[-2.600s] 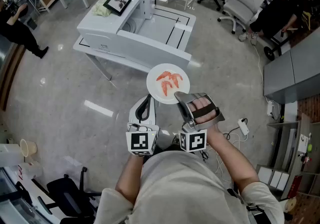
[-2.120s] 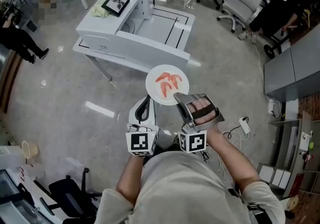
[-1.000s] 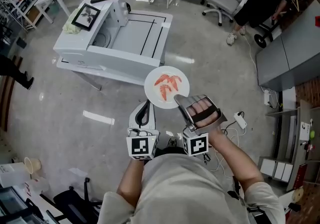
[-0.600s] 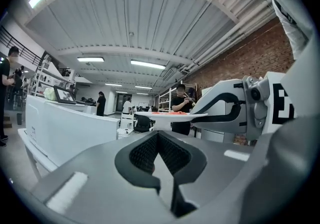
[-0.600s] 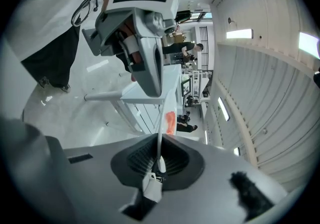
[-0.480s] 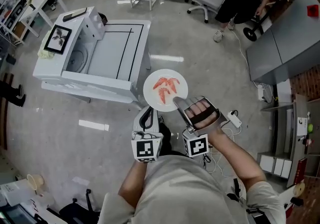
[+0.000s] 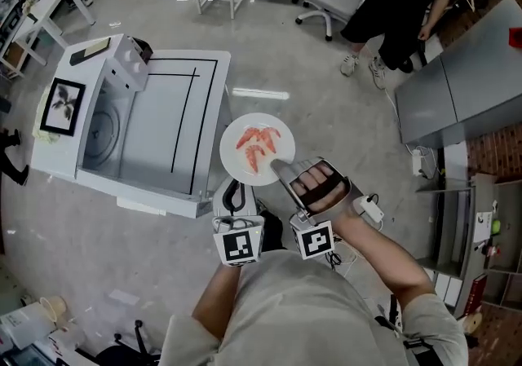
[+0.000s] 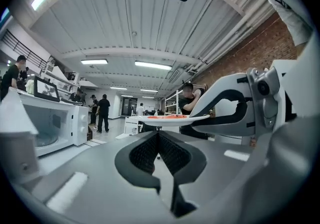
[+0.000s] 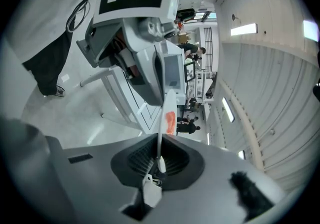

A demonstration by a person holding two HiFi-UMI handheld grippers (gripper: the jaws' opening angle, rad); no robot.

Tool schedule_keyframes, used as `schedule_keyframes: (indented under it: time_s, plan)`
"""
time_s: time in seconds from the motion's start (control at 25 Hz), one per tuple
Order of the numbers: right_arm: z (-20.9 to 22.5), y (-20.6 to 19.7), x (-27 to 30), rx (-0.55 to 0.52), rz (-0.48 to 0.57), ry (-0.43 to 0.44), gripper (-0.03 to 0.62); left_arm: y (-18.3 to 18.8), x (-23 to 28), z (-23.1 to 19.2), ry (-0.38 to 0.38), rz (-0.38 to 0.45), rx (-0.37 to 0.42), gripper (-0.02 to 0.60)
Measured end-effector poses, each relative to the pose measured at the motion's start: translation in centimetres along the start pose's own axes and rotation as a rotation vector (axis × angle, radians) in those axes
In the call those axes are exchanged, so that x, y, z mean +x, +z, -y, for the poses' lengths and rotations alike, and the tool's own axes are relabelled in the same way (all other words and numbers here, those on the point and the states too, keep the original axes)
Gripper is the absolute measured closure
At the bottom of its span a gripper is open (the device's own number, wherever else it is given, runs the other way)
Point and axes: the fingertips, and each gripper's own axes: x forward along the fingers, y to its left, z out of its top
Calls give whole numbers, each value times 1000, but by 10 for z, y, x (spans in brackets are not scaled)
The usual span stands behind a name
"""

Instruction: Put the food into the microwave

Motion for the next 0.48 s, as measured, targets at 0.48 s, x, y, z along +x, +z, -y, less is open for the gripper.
schedule_keyframes:
  time_s: [0.48]
  plan:
    - [39,-28,121,-86,161,-47,568,3,84,-61,162,-36,-53,574]
